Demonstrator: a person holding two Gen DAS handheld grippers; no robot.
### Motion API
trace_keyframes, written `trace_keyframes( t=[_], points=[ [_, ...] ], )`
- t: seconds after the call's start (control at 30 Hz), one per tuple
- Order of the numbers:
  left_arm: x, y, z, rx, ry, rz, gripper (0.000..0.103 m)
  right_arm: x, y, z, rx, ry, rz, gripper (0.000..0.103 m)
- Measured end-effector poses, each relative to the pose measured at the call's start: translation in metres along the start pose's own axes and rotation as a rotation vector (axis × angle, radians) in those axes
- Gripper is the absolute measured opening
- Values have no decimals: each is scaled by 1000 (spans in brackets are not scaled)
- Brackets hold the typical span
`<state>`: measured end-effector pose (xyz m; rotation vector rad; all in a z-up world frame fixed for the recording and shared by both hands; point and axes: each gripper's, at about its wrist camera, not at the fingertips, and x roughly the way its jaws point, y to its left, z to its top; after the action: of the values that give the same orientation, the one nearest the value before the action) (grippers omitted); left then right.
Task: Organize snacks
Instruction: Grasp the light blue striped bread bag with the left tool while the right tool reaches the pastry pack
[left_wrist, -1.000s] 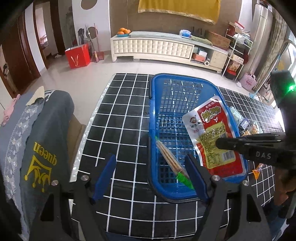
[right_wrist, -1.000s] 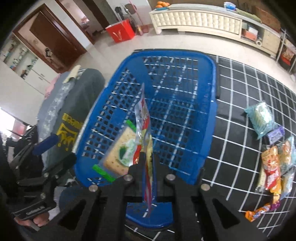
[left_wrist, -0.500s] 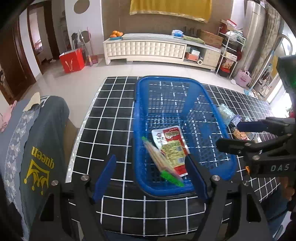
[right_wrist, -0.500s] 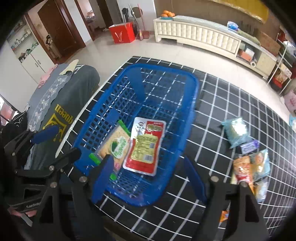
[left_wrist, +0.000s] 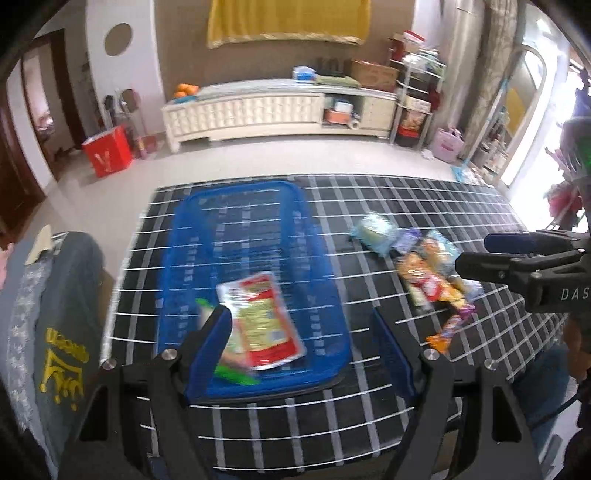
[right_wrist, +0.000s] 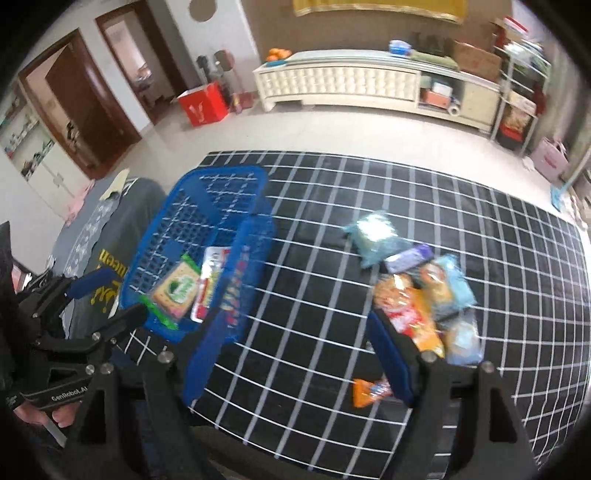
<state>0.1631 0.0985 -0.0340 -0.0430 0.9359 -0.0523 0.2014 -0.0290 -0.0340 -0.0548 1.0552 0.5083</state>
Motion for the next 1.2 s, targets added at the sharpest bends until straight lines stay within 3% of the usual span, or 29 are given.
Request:
trace_keyframes(
  t=[0.1, 0.37, 0.7, 0.83, 1.2],
  points=[
    [11, -24, 8, 5, 30, -66, 75, -9, -27, -5, 32, -7, -7, 81],
    [40, -77, 37, 20, 71, -107, 75, -15, -85, -9, 83, 0, -50, 81],
    [88, -123, 80, 123, 162, -65, 75, 1, -139, 6, 127, 30, -64, 82],
    [110, -135, 95, 145, 219, -89, 75, 14, -155, 14, 146, 44, -61, 82],
    [190, -139, 123, 18, 409, -77, 75, 62, -188, 28, 186, 98, -46, 82]
  ],
)
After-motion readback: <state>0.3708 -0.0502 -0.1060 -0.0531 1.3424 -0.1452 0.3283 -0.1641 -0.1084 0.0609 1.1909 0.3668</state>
